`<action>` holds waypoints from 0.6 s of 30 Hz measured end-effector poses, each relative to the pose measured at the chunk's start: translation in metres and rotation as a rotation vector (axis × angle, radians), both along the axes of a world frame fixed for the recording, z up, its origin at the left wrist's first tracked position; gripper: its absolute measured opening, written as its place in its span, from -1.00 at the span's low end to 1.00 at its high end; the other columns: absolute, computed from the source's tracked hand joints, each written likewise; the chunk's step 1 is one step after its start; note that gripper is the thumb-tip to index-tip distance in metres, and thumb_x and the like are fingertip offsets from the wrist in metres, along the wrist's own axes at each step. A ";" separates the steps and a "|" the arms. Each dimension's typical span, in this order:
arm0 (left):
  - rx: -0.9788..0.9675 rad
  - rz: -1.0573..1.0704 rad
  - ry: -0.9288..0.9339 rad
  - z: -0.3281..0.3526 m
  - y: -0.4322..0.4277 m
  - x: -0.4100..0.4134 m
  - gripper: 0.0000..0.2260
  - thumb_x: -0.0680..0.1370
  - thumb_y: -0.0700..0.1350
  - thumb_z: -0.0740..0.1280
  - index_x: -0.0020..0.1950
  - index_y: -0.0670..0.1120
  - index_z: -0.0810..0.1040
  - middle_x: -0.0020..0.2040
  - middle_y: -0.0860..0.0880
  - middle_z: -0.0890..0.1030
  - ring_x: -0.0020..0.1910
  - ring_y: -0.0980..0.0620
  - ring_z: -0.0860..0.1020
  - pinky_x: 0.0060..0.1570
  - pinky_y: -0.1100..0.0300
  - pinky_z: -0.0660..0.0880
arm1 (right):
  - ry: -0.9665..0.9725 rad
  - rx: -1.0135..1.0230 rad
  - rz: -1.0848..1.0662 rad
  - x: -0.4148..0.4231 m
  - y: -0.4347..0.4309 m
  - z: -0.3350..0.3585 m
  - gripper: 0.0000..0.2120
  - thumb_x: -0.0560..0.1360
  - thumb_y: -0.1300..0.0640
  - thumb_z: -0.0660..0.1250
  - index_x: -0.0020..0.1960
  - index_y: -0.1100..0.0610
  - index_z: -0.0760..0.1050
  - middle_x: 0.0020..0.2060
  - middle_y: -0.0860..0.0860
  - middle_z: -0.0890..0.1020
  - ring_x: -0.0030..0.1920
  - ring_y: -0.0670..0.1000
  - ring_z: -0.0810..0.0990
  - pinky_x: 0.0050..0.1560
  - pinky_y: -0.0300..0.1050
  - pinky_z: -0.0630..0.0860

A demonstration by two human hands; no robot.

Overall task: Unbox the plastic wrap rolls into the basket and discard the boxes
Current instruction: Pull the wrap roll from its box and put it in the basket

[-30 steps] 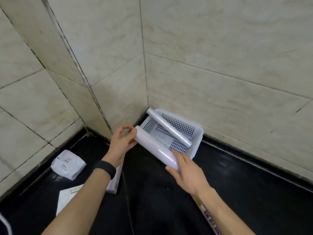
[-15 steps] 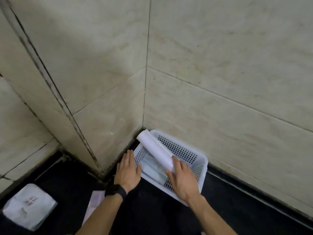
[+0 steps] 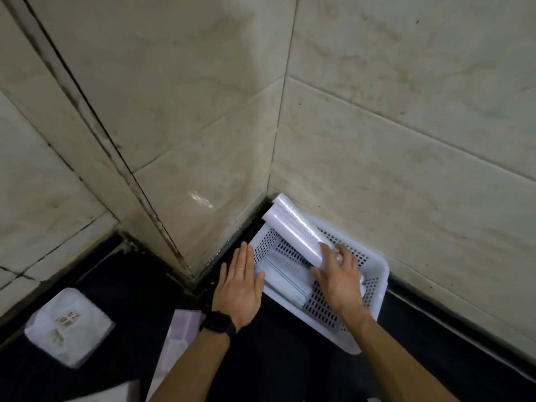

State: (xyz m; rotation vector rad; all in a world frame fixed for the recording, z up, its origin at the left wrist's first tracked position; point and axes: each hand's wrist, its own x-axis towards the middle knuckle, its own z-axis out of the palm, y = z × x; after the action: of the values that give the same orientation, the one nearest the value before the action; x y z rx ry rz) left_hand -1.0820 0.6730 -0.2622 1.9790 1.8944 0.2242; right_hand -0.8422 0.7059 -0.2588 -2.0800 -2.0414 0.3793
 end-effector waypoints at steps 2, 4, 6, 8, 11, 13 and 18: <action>-0.002 0.005 -0.017 -0.001 0.000 -0.001 -0.44 0.68 0.11 -0.16 0.59 -0.07 -0.31 0.59 0.00 -0.32 0.58 0.08 -0.24 0.56 -0.01 -0.17 | -0.057 -0.057 0.003 0.003 0.007 -0.006 -0.40 0.58 -0.18 0.26 0.53 -0.09 0.12 0.53 0.17 0.17 0.49 0.26 0.15 0.44 0.30 0.24; 0.010 0.005 -0.024 -0.002 0.000 -0.001 -0.43 0.68 0.11 -0.15 0.60 -0.08 -0.29 0.60 0.00 -0.30 0.59 0.08 -0.22 0.56 -0.02 -0.15 | -0.069 -0.074 0.017 0.002 0.009 -0.013 -0.36 0.60 -0.20 0.18 0.57 -0.12 -0.01 0.57 0.15 0.08 0.54 0.24 0.06 0.51 0.29 0.12; 0.033 0.007 -0.031 -0.004 -0.001 0.000 -0.43 0.68 0.11 -0.12 0.61 -0.08 -0.25 0.61 -0.01 -0.26 0.59 0.07 -0.17 0.56 -0.01 -0.14 | -0.086 -0.058 0.025 0.001 0.007 -0.020 -0.35 0.62 -0.22 0.07 0.59 -0.14 -0.15 0.59 0.14 0.01 0.57 0.23 -0.01 0.53 0.28 0.02; 0.047 0.017 -0.061 -0.006 -0.001 0.000 -0.43 0.69 0.11 -0.09 0.61 -0.08 -0.21 0.62 -0.01 -0.22 0.60 0.05 -0.10 0.55 -0.01 -0.11 | -0.102 -0.054 0.036 0.001 0.007 -0.023 -0.35 0.62 -0.25 0.00 0.58 -0.16 -0.24 0.60 0.14 -0.02 0.57 0.24 -0.03 0.51 0.25 -0.05; 0.055 0.028 -0.090 -0.008 -0.001 0.000 -0.42 0.68 0.11 -0.06 0.62 -0.07 -0.18 0.63 0.00 -0.18 0.59 0.04 -0.01 0.54 -0.04 -0.07 | -0.115 -0.064 0.041 0.004 0.008 -0.024 -0.34 0.61 -0.28 -0.03 0.58 -0.14 -0.25 0.60 0.13 -0.03 0.57 0.25 -0.02 0.48 0.21 -0.09; 0.044 0.026 -0.096 -0.009 0.000 -0.001 -0.42 0.68 0.11 -0.06 0.62 -0.06 -0.18 0.63 0.01 -0.19 0.59 0.03 -0.01 0.54 -0.06 -0.06 | -0.116 -0.080 0.053 0.006 0.008 -0.023 -0.33 0.62 -0.28 -0.01 0.58 -0.14 -0.26 0.60 0.12 -0.05 0.58 0.24 -0.04 0.49 0.20 -0.10; 0.023 0.040 -0.140 0.000 -0.003 -0.008 -0.44 0.68 0.15 -0.04 0.62 0.08 -0.18 0.63 0.01 -0.17 0.59 -0.03 0.02 0.54 -0.16 -0.01 | -0.060 -0.163 0.077 0.015 0.004 0.000 -0.27 0.60 -0.24 0.12 0.59 -0.15 -0.24 0.61 0.07 -0.12 0.58 0.22 -0.07 0.50 0.25 -0.04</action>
State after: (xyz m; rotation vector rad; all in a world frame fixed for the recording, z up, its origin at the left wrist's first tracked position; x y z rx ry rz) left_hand -1.0898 0.6700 -0.2624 1.8881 1.8512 0.3872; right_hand -0.8270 0.7101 -0.2592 -2.1315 -2.1983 0.5186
